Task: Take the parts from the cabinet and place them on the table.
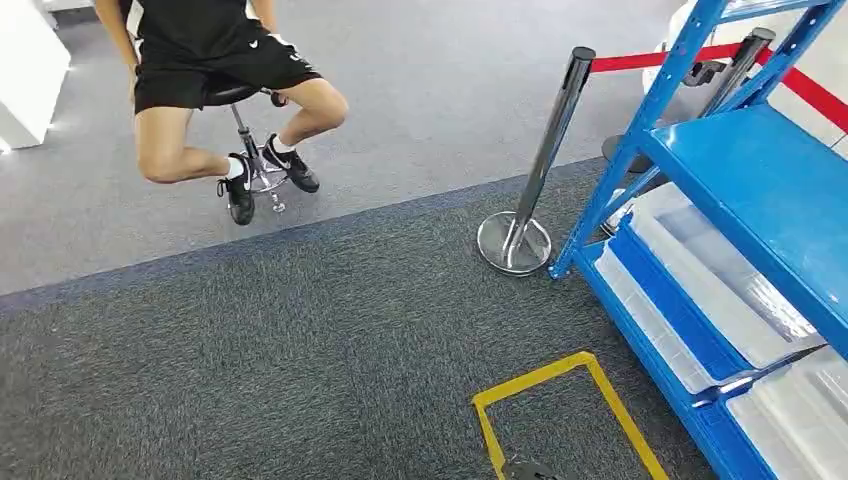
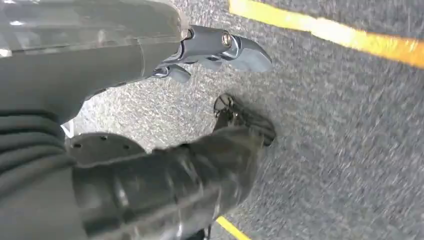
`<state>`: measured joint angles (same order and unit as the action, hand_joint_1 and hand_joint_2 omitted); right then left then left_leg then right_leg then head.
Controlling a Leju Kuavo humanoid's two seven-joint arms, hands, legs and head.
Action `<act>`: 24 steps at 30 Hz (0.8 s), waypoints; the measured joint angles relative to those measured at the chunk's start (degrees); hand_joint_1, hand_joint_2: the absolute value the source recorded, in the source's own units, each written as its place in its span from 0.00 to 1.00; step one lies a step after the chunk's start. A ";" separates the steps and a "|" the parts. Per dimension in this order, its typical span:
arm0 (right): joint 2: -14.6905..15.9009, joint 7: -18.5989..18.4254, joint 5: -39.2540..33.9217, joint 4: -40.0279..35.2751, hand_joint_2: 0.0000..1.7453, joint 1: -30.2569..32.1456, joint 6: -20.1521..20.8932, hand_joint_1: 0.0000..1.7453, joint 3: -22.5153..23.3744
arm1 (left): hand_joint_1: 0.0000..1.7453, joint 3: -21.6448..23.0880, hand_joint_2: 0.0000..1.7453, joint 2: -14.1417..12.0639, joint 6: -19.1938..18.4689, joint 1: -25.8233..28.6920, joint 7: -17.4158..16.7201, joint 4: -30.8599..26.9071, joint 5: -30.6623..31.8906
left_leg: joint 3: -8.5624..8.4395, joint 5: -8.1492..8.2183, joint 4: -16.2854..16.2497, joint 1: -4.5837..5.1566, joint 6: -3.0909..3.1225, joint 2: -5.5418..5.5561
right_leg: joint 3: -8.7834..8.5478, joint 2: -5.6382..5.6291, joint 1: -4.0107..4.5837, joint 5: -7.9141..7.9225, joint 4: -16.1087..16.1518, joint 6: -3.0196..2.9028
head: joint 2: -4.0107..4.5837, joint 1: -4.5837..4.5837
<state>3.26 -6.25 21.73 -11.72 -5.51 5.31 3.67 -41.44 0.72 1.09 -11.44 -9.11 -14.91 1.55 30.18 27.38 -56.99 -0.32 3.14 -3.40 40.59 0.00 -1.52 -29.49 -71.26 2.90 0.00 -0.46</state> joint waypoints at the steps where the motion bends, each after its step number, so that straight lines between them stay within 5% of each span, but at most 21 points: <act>1: 0.02 0.00 0.00 -0.02 0.00 -0.05 0.00 0.00 0.00 | 0.00 0.15 0.00 0.02 0.00 -0.02 0.00 0.00 -0.02 | -0.09 0.27 -0.23 -0.12 -0.39 -0.72 | -3.72 1.09 -0.12 2.95 6.63 0.11 | 0.00 -0.02; 2: 0.04 0.00 0.00 -0.04 0.00 -0.12 0.00 0.00 0.00 | 0.00 0.24 0.00 0.02 0.00 -0.07 0.00 0.00 -0.09 | -0.17 0.54 -0.55 0.00 -0.79 -1.19 | -6.17 3.36 -0.10 4.19 11.01 0.09 | 0.00 -0.04; 3: 0.02 0.00 0.00 -0.04 0.00 -0.28 0.00 0.00 0.02 | 0.00 0.24 0.00 -0.11 0.00 -0.11 0.02 0.00 -0.17 | -0.06 0.94 -0.87 0.48 -1.32 -1.59 | -6.29 4.80 0.52 3.53 11.73 -0.59 | 0.00 0.00; 7: 0.07 0.00 0.00 -0.04 0.00 -0.21 0.00 0.00 0.07 | 0.00 0.55 0.00 0.07 0.00 -0.46 0.04 0.00 -0.17 | -0.67 1.40 -0.79 0.26 -2.54 -3.59 | -5.97 1.90 0.55 3.88 12.07 -2.44 | 0.00 0.02; 9: 0.09 0.00 0.00 -0.04 0.00 -0.25 0.00 0.00 0.11 | 0.00 0.72 0.00 0.07 0.00 -0.52 0.04 0.00 -0.20 | 0.64 4.11 -4.12 -0.23 -3.06 0.81 | -6.03 0.86 0.40 4.19 12.37 -3.30 | 0.00 0.04; 10: 0.09 0.00 0.02 -0.04 0.00 -0.41 0.00 0.00 0.11 | 0.00 0.72 0.00 0.07 -0.02 -0.46 0.07 0.00 -0.35 | 2.72 6.61 -8.52 -0.28 -3.06 2.21 | -5.86 0.37 0.46 4.27 12.37 -3.66 | 0.00 0.02; 12: 0.09 0.00 0.00 -0.04 0.00 -0.52 0.00 0.00 0.11 | 0.00 0.72 0.00 0.07 -0.04 -0.12 0.07 0.00 -0.39 | 7.19 10.21 -17.60 -0.29 -3.02 2.95 | -5.66 -1.14 0.80 4.36 12.34 -3.89 | 0.00 0.02; 14: 0.09 0.00 0.02 -0.04 0.00 -0.36 0.00 0.00 0.11 | 0.00 0.74 0.00 0.09 -0.09 0.15 0.07 0.04 -0.42 | 8.26 8.61 -18.74 -0.26 -2.63 3.05 | -5.75 -2.69 1.11 4.37 12.30 -3.91 | 0.00 0.02; 16: 0.09 0.00 0.02 -0.04 0.00 -0.38 0.00 0.00 0.11 | 0.00 0.74 0.00 0.07 -0.11 0.11 0.09 0.04 -0.42 | 4.90 2.74 -10.13 -0.07 -1.77 3.91 | -5.91 -4.26 1.19 4.37 12.20 -3.90 | 0.00 0.02; 17: 0.07 0.00 0.02 -0.04 0.00 -0.41 0.00 0.00 0.11 | 0.00 0.74 0.00 -0.02 -0.13 0.09 0.11 0.04 -0.42 | 2.75 -0.08 -4.87 0.20 -1.29 5.64 | -5.98 -4.93 1.11 4.36 12.19 -3.89 | 0.00 0.02; 18: -0.13 0.00 0.02 -0.04 0.00 -0.48 0.00 0.00 0.11 | 0.00 0.77 0.00 -0.20 -0.15 0.12 0.11 0.04 -0.41 | 1.80 -0.04 -2.58 0.23 -0.80 8.08 | -5.79 -5.45 1.21 4.41 12.11 -3.68 | 0.00 -0.02; 22: -0.15 0.00 0.02 -0.02 0.00 0.01 0.00 0.00 0.11 | 0.00 0.83 0.00 -0.17 -0.17 -0.25 0.13 0.04 -0.42 | 1.07 -0.36 -0.79 0.52 -0.56 6.21 | -5.27 -7.79 0.70 5.20 12.75 -2.27 | 0.00 -0.02; 23: -0.15 0.00 0.02 -0.02 0.00 0.06 0.02 0.00 0.11 | 0.00 0.90 0.00 -0.02 -0.20 -0.34 0.13 0.04 -0.42 | 0.55 -1.12 0.52 -0.27 -0.28 5.22 | -5.22 -6.29 0.85 4.75 12.30 -2.24 | 0.00 0.04; 24: -0.15 -0.02 0.02 -0.02 0.00 0.01 0.02 0.00 0.11 | 0.00 0.92 0.00 0.00 -0.20 -0.32 0.13 0.04 -0.42 | 0.23 -1.35 1.22 -0.04 0.08 4.64 | -4.45 -3.16 1.21 3.31 10.71 -2.06 | 0.00 -0.11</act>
<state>3.10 -6.27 21.75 -11.74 -5.51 5.33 3.78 -40.52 0.72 0.90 -11.76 -8.98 -14.86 1.14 30.42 26.03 -55.77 -0.36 3.22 1.25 36.14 -3.16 -0.31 -26.18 -60.55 0.83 0.00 -0.57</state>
